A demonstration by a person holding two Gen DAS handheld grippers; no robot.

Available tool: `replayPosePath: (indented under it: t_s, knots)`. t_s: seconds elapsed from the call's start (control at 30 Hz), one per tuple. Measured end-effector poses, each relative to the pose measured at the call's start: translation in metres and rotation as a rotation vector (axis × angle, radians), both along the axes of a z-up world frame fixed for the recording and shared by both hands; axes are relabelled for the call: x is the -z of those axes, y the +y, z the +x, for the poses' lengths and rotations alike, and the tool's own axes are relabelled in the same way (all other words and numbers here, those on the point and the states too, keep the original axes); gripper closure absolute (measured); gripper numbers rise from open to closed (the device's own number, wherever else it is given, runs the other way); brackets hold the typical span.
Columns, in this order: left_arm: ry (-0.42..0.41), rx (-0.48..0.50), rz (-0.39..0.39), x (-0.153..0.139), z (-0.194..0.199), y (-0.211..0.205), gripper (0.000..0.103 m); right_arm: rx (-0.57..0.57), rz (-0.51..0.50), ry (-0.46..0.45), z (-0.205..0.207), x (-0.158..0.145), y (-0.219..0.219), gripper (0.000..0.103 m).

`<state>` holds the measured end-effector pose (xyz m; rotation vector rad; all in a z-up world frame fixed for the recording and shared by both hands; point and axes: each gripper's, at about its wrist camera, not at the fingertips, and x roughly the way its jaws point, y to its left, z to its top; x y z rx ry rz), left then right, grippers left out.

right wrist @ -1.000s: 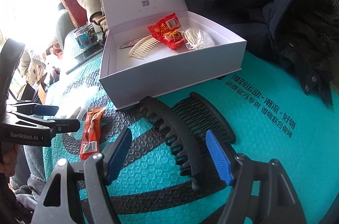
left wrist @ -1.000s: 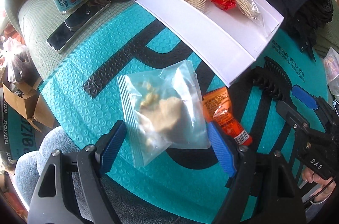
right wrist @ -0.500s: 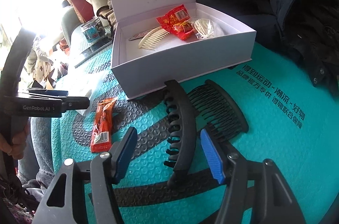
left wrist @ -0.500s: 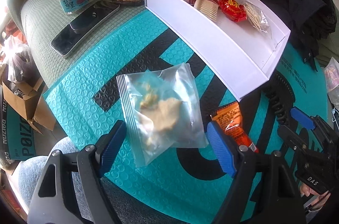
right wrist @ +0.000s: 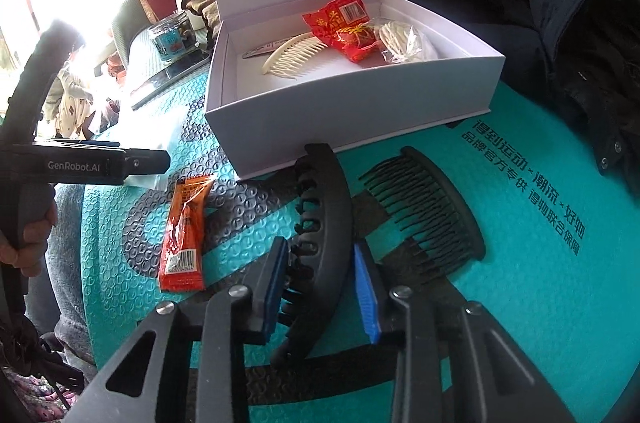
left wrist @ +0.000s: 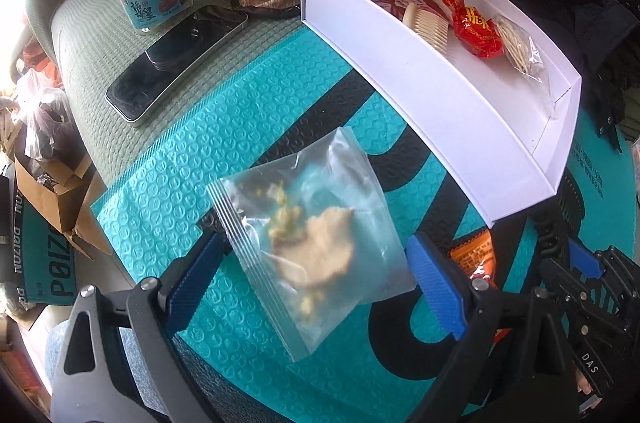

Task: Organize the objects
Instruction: 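Grasp the clear bag of crumbs with the left tool while the right tool grasps the black claw clip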

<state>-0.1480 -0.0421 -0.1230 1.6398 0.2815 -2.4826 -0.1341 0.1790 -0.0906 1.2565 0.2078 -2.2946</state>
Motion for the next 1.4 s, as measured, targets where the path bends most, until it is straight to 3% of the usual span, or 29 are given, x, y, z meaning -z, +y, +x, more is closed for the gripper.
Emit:
replayPosePath:
  t_s: [0.23, 0.37, 0.47, 0.5, 0.57, 0.63, 0.67, 0.8, 0.97, 1.03, 1.1, 1.4]
  knots:
    - [0.013, 0.037, -0.049, 0.009, -0.005, 0.006, 0.002, 0.002, 0.025, 0.023, 0.000, 0.002, -0.007, 0.070]
    - [0.034, 0.048, -0.053, 0.008, -0.001, 0.006, 0.005, -0.011, 0.064, 0.064, 0.000, 0.004, -0.015, 0.062]
    - [0.046, 0.095, -0.067, 0.005, 0.004, 0.012, 0.016, -0.010, 0.068, 0.075, 0.000, 0.004, -0.016, 0.062]
    - [0.047, 0.100, -0.061, 0.004, 0.006, 0.012, 0.021, -0.005, 0.063, 0.072, 0.000, 0.003, -0.016, 0.071]
    - [0.057, 0.117, -0.050, 0.001, 0.010, 0.015, 0.031, -0.001, 0.053, 0.065, -0.001, 0.002, -0.013, 0.074]
    - [0.071, 0.143, -0.041, -0.003, 0.014, 0.020, 0.052, -0.006, 0.026, 0.059, 0.001, 0.000, -0.011, 0.074]
    - [0.069, 0.154, -0.042, -0.004, 0.016, 0.023, 0.052, -0.012, 0.011, 0.061, 0.004, -0.001, -0.009, 0.074]
    - [0.078, 0.202, -0.012, -0.007, 0.028, 0.034, 0.053, -0.018, 0.017, 0.038, 0.012, 0.001, -0.007, 0.074]
    - [0.096, 0.255, 0.111, -0.013, 0.045, 0.039, 0.053, -0.020, 0.014, 0.009, 0.020, -0.001, -0.002, 0.074]
    - [0.098, 0.229, 0.081, -0.016, 0.051, 0.040, 0.038, -0.020, 0.016, 0.008, 0.022, -0.001, -0.002, 0.074]
    - [0.110, 0.210, 0.040, -0.018, 0.055, 0.039, 0.031, -0.016, 0.017, 0.008, 0.022, 0.000, -0.003, 0.074]
    - [0.056, 0.147, -0.025, -0.012, 0.045, 0.027, 0.028, -0.015, 0.009, 0.000, 0.018, -0.001, -0.004, 0.074]
